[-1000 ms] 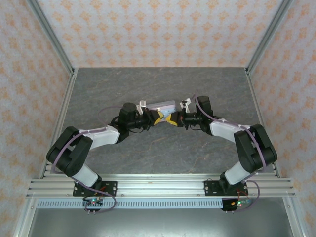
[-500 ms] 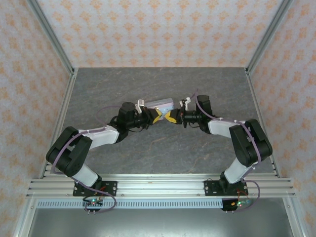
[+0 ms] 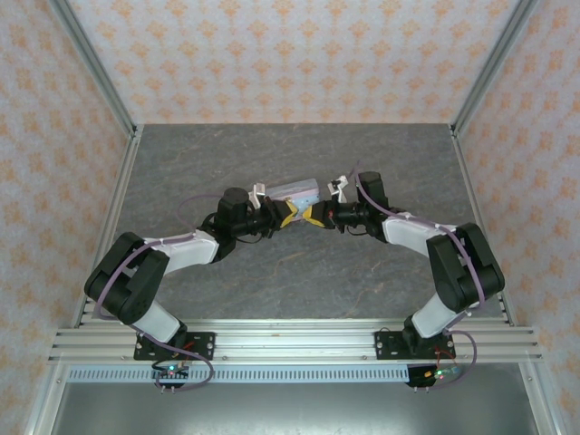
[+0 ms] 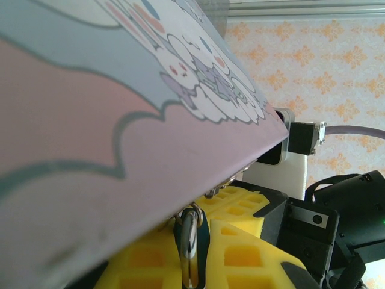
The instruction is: Unlock the padlock with the key
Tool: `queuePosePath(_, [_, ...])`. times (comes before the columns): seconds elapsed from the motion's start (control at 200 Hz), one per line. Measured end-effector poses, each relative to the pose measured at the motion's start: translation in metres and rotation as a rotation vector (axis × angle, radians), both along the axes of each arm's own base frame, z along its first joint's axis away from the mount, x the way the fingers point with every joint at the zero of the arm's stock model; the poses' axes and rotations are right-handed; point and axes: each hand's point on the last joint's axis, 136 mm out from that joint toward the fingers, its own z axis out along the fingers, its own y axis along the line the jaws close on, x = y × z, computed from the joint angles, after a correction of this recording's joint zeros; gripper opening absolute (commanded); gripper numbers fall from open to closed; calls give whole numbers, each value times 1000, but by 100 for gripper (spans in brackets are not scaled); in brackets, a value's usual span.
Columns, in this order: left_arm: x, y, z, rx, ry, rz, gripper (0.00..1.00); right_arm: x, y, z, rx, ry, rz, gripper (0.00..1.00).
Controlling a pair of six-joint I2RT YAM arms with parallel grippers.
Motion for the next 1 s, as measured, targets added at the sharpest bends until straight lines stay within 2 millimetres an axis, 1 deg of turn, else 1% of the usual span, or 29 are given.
queuePosePath(0.275, [1, 1, 0, 2, -1, 8, 0, 2, 3, 3, 50, 28, -32, 0])
queuePosePath(0.445, [6, 6, 0, 3, -4, 26, 0, 3, 11, 8, 74, 43, -51, 0])
queuePosePath(0.771, [7, 8, 0, 6, -4, 34, 0, 3, 14, 4, 63, 46, -59, 0])
queuePosePath(1.001, [14, 16, -5, 37, -7, 81, 0, 13, 22, 0, 134, 135, -89, 0])
